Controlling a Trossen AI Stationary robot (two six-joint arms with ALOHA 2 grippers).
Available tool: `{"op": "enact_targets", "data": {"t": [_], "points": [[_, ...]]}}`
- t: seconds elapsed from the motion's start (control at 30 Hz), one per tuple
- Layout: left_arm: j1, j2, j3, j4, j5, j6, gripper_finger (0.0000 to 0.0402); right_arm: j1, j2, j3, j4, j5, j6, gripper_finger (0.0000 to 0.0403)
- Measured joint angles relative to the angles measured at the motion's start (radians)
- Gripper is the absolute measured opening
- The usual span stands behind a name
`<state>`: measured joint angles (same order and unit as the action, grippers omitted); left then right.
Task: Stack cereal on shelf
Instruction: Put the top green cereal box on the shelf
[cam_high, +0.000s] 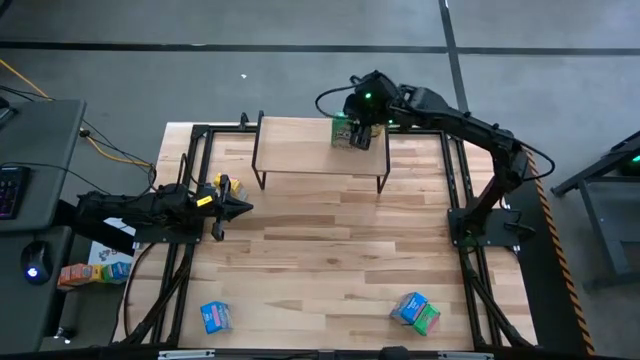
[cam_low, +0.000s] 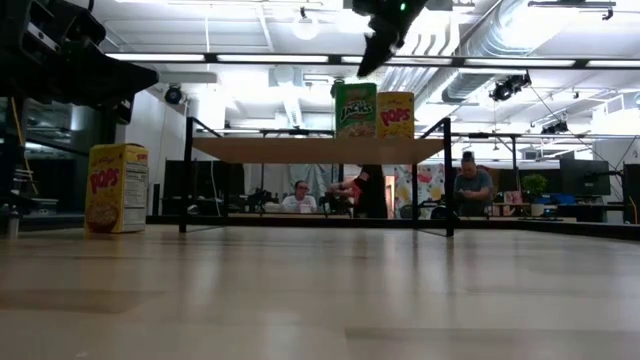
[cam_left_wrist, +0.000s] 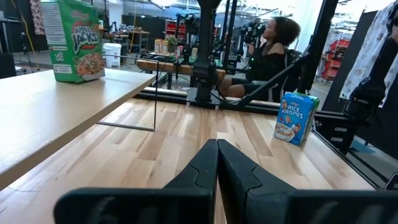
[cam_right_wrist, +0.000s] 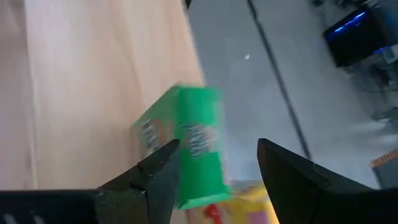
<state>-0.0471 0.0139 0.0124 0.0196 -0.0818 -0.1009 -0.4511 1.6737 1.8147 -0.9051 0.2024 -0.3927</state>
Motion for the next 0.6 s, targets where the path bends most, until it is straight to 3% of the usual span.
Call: {"op": "enact_targets", "data": {"t": [0.27, 0.37, 0.5, 0.6], "points": [[0.000, 0.000, 0.000, 0.000, 0.000, 0.000, 0.0000, 0.008, -0.014, 0.120, -0.086, -0.113, 0.078, 0.0204], [0.000, 0.000, 0.000, 0.000, 0.000, 0.000, 0.0000, 0.026, -0.016, 0.121, -0.215, -0.125, 0.067, 0.0193], [0.000, 0.000, 0.000, 0.000, 0.000, 0.000, 0.0000, 0.044, -0.019, 0.119, -0.395, -0.127, 0.093, 0.0138], [0.000, 0.000, 0.000, 0.000, 0.000, 0.000, 0.0000, 0.061, -0.022, 0.091, -0.402, -0.136, 0.132, 0.0069]]}}
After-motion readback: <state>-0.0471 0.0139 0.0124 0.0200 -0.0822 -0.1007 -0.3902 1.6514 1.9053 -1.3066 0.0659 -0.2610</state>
